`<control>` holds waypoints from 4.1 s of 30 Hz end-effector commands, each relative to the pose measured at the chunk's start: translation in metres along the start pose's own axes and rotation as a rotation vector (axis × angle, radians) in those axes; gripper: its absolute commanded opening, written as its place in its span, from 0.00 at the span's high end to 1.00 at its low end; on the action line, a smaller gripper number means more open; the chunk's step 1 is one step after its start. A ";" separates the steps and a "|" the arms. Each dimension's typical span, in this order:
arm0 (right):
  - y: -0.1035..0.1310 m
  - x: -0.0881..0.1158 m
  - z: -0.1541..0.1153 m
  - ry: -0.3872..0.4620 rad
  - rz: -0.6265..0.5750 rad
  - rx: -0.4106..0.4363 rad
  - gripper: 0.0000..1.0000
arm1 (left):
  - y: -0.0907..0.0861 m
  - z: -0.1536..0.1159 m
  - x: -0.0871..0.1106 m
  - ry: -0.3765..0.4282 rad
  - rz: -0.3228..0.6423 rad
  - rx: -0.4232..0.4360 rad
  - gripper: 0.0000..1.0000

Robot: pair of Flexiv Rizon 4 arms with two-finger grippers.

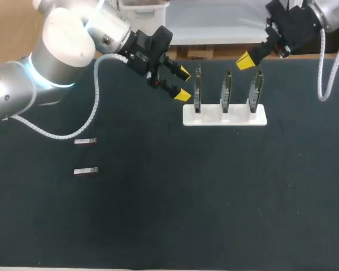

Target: Pick up the optical module with the left hand, and insert it into the network port with the right hand.

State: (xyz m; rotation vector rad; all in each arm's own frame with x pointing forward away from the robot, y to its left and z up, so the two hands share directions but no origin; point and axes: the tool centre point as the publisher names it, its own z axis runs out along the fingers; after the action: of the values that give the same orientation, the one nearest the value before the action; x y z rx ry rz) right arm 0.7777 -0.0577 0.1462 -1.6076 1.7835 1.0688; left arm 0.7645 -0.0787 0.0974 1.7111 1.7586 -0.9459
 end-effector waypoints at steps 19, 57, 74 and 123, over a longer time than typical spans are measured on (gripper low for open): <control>0.011 0.000 0.001 -0.001 -0.003 0.006 1.00 | 0.000 0.000 0.000 0.003 -0.001 -0.001 0.00; 0.014 0.000 0.002 0.017 -0.012 0.011 0.00 | 0.000 0.000 0.000 0.003 -0.001 -0.001 0.00; 0.014 0.000 0.002 0.017 -0.012 0.011 0.00 | -0.012 -0.018 -0.001 0.076 0.051 -0.045 0.00; 0.014 0.000 0.002 0.017 -0.012 0.011 0.00 | -0.090 -0.147 0.203 0.850 -0.106 -0.280 0.00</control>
State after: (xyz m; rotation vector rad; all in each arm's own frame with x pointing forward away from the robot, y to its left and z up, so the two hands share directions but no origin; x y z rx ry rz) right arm 0.7667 -0.0565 0.1475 -1.6272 1.7837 1.0508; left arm 0.6780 0.1607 0.0483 1.9879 2.3679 0.0685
